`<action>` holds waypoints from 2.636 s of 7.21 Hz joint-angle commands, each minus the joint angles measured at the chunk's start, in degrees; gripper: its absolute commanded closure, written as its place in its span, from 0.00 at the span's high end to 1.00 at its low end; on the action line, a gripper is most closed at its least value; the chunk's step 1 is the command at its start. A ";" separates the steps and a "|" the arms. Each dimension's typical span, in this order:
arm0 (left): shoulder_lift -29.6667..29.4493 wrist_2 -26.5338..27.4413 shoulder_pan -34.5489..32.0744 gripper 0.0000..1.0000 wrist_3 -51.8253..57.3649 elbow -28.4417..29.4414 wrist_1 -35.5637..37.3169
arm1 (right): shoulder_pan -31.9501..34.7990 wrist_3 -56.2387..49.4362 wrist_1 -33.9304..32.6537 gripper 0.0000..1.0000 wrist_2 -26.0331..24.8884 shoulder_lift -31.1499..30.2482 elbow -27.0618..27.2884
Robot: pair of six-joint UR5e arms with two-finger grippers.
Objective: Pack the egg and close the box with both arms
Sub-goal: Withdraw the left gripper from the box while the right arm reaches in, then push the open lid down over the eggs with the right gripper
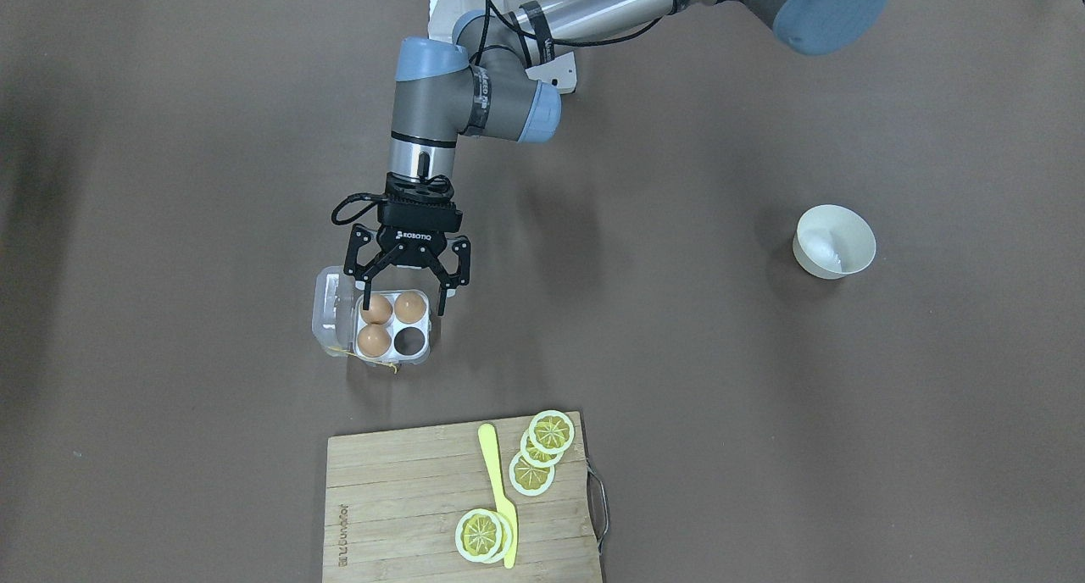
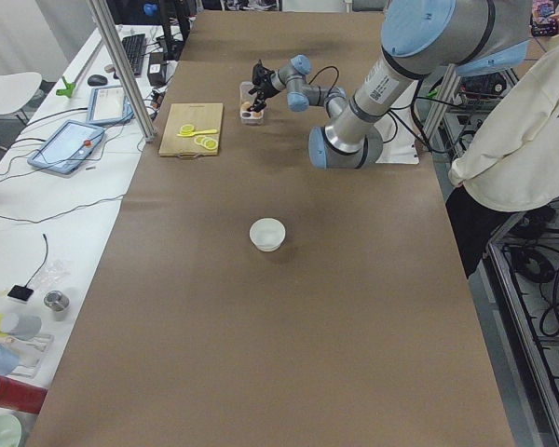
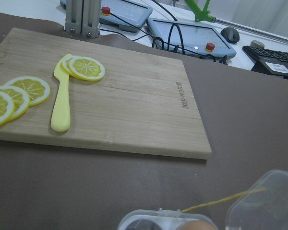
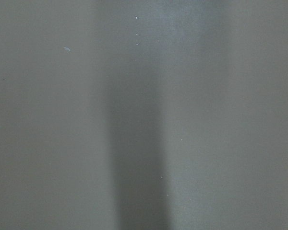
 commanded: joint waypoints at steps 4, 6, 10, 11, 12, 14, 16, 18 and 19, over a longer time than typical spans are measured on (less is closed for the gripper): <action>17.65 -21.61 -11.31 0.98 5.59 -24.84 12.83 | -2.80 5.87 2.24 1.00 0.77 -0.04 2.51; 23.12 -35.54 -19.81 0.98 5.59 -30.24 13.03 | -6.40 16.58 12.58 0.98 0.77 -0.92 2.43; 26.74 -47.57 -29.08 0.97 8.20 -31.92 13.03 | -19.22 36.64 31.66 0.03 -0.19 0.30 0.25; 27.61 -47.75 -29.96 0.98 9.62 -32.10 13.03 | -22.38 38.15 33.96 0.00 -0.72 2.92 -2.37; 27.97 -48.80 -31.10 0.98 9.63 -32.10 13.03 | -26.15 41.82 34.25 0.00 -1.77 6.43 -3.97; 28.15 -49.78 -31.73 0.98 9.72 -31.93 13.12 | -31.71 47.80 34.25 0.00 -5.89 11.36 -4.86; 28.41 -49.78 -31.81 0.97 9.72 -31.93 13.03 | -35.49 55.70 34.25 0.00 -6.87 17.16 -5.91; 28.41 -49.78 -31.73 0.98 9.72 -31.75 13.03 | -38.92 58.98 34.34 0.00 -9.86 19.99 -6.79; 28.41 -49.78 -31.81 0.98 9.72 -31.66 13.03 | -39.72 59.86 34.34 0.00 -9.86 21.48 -7.49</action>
